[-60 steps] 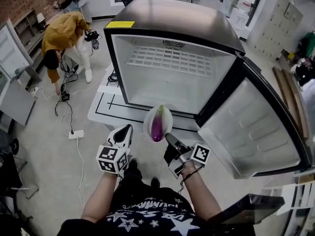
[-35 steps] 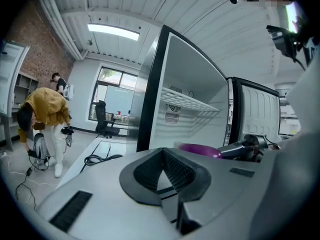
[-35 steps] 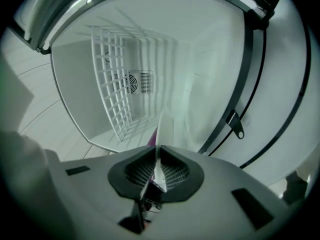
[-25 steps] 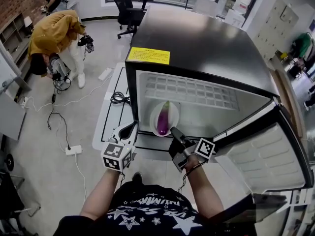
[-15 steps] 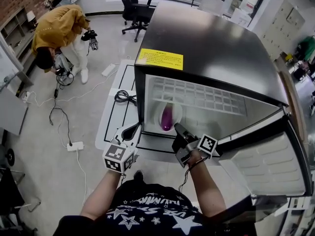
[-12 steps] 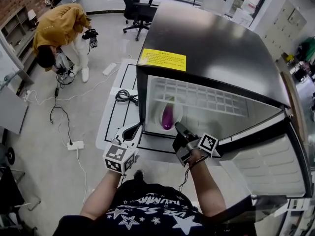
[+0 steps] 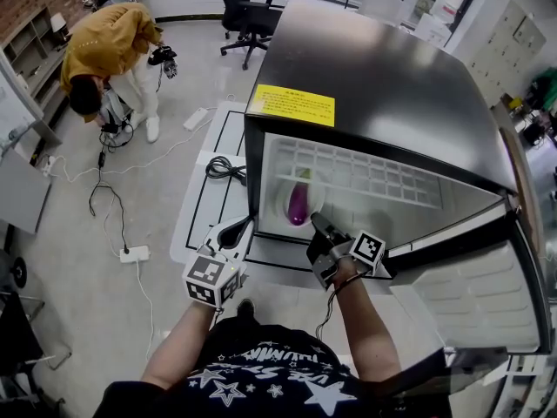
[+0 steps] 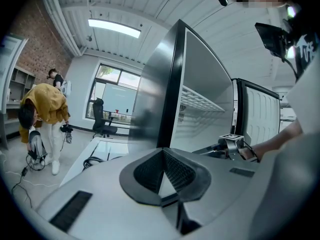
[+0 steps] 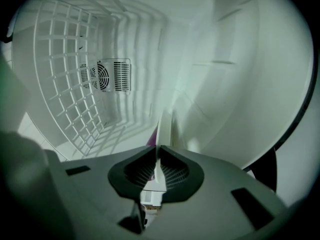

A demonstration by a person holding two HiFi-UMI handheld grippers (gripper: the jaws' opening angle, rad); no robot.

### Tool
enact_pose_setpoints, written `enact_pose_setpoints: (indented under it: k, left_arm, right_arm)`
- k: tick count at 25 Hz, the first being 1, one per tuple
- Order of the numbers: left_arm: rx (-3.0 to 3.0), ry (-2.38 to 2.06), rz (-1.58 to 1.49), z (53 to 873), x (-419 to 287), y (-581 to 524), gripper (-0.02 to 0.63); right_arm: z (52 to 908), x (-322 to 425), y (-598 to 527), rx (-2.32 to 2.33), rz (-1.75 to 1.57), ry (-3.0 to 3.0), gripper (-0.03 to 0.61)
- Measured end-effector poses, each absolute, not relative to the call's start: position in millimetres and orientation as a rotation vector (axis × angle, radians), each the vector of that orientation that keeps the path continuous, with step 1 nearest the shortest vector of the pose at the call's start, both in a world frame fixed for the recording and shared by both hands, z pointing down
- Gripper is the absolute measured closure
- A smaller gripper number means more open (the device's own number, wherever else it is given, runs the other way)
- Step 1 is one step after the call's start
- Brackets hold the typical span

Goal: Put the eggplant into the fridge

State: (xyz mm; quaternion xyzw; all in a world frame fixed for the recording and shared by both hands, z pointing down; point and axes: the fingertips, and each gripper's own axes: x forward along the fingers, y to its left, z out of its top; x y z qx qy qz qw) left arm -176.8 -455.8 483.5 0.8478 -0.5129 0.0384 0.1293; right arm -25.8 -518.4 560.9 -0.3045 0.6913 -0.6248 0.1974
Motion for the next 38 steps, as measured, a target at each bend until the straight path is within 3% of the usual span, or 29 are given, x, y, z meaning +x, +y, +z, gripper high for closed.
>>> enact_pose_setpoints:
  k: [38]
  left_arm:
    - [2.411,-1.530,0.070,481.7,-182.4,-448.5,0.606]
  right_arm:
    - [590.2,-19.8,-520.3,-1.384,-1.758,2.264,0.537]
